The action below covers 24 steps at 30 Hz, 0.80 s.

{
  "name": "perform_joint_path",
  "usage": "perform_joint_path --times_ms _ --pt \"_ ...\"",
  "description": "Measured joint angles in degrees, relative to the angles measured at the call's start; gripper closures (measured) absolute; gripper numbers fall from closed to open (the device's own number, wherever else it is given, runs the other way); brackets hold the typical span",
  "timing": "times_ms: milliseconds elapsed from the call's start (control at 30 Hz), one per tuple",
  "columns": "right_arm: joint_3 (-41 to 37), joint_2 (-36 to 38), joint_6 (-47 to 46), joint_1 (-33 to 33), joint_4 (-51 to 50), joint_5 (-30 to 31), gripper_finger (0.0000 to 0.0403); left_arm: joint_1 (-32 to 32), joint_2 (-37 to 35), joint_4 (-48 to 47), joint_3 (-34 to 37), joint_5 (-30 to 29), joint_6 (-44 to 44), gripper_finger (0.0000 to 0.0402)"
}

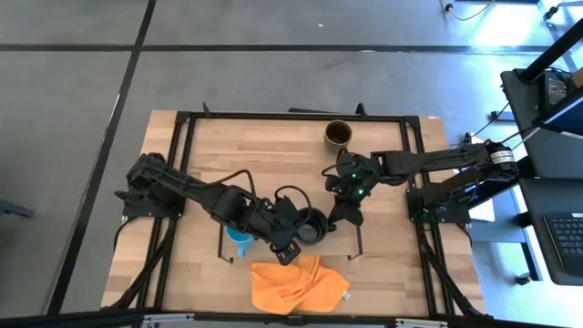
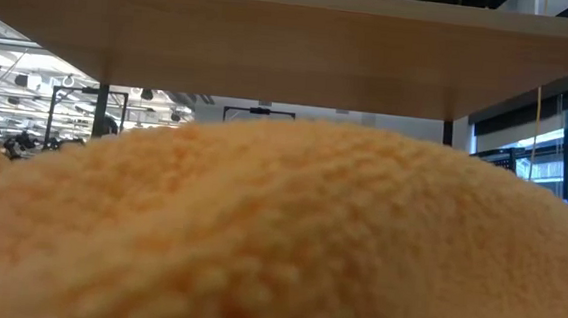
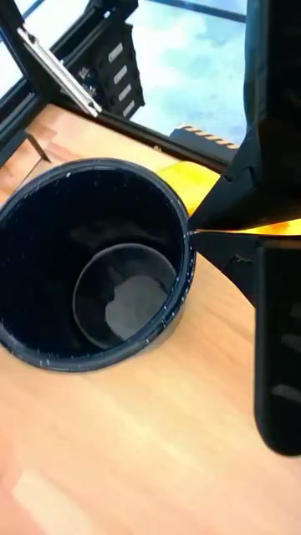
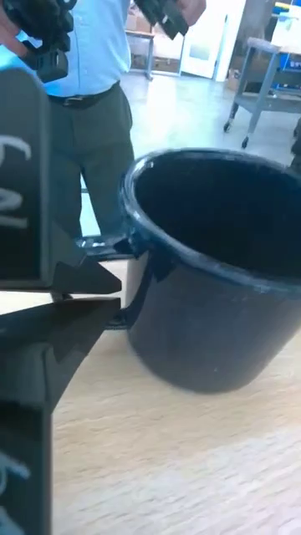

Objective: Stack small to large cups/mugs on shelf
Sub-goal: Put the dark blue mug on the shelf

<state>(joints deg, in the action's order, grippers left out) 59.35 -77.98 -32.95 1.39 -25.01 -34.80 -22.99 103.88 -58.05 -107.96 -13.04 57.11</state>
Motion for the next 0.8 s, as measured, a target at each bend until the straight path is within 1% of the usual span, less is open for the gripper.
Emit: perform_joint_path --times_ms 133,300,533,800 --pt "0.00 0.18 -1.02 0.55 0.75 0.14 0.0380 0.91 -0.04 -0.01 0.00 0.24 -1.66 0.0393" --pt "0.00 0.21 -2.29 2.97 1.79 1.02 0.0380 2.48 -0.04 -0.50 0.00 0.45 -4.02 0.0393" --pt "0.00 0.21 -4.95 5.93 6.58 4.31 0.0380 5.47 -0.02 -0.71 0.00 4.16 -8.50 0.0393" --pt "0.00 0.18 -7.24 6.08 11.16 7.98 0.0380 9.32 -0.02 -0.97 0.00 5.58 -13.56 0.0393"
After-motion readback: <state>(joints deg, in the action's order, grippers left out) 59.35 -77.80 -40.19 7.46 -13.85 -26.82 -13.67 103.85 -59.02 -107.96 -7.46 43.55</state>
